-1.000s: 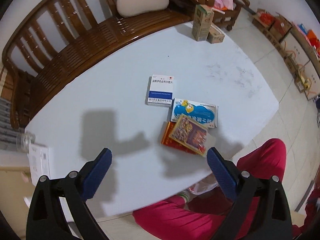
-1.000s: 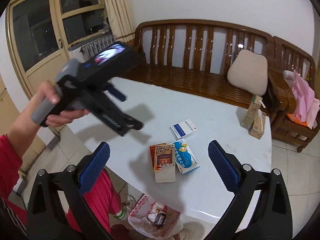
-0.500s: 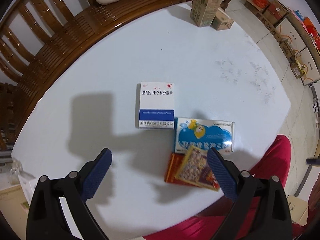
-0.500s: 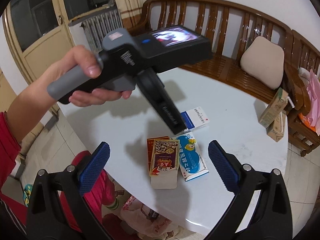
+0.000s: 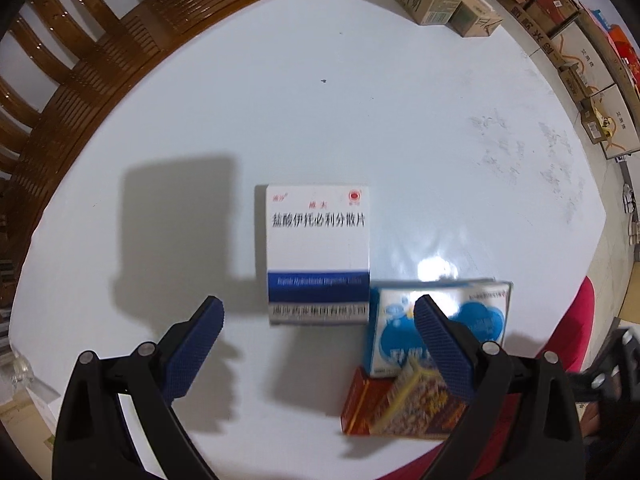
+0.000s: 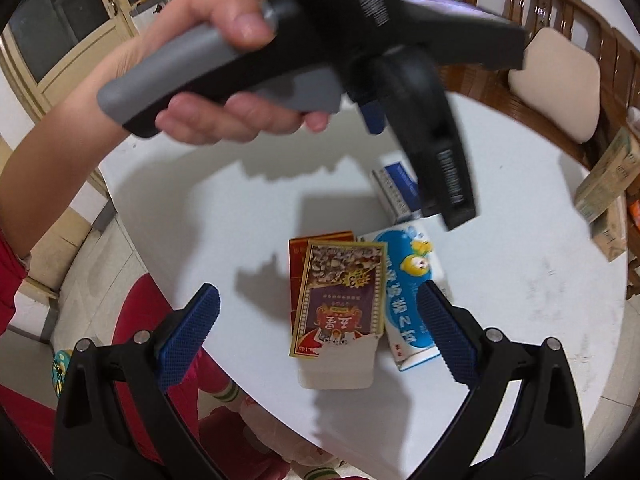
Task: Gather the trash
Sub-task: 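Grasp the white medicine box with the left gripper while the right gripper grasps the gold card box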
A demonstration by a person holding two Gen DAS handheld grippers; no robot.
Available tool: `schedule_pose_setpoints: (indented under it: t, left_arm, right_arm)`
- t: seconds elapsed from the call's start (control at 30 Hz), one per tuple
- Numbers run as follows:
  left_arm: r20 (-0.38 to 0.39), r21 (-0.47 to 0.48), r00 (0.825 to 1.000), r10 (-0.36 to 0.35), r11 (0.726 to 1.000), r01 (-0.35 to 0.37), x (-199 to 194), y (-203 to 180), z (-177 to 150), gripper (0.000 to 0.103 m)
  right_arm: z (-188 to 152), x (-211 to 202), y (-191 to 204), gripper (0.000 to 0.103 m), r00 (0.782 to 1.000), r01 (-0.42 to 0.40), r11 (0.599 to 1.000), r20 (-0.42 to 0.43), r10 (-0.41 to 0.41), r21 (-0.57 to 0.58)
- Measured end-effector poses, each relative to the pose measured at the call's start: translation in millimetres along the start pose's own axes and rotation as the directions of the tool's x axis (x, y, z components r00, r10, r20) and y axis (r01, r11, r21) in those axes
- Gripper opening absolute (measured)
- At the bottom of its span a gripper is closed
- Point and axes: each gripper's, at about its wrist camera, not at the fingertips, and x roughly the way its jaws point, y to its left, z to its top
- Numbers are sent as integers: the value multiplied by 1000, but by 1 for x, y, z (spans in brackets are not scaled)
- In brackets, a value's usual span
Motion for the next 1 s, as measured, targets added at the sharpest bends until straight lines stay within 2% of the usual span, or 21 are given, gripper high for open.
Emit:
schedule_pose_setpoints:
  t: [0.2,0.4,0.57,0.6,0.73,0.8,0.87,1.0]
  left_arm:
    - [-14,8,1000,-23,1000,23,19,6,13,93]
    - [-23,16,999,-32,999,33,34,8,18,93]
    - [-29,16,999,-38,999,38,44,13,22,93]
    - [-23,20,999,-30,999,30,45,14,23,93]
    - [-5,26,999,-34,999,34,45,14,26,93]
    - [-1,30,999,-32,999,32,45,15,26,93]
    - [11,37,1000,-14,999,13,44,14,26,88]
    - [29,51,999,16,999,-18,39,6,20,76]
  right_arm:
    - [1,28,-3,96,999,10,1000,-32,-10,6]
    - [1,44,-7,96,999,-3,999,-32,4,32]
    - [1,54,2,96,999,25,1000,-20,-25,7]
    - [1,56,4,95,999,28,1000,-20,-28,3]
    - [0,66,7,70,999,37,999,-29,-38,-21]
    - [-1,68,8,68,998,52,998,-25,-52,-25]
    - [0,69,9,60,998,56,998,-25,-57,-29]
    - [1,71,7,59,998,53,998,-18,-53,-22]
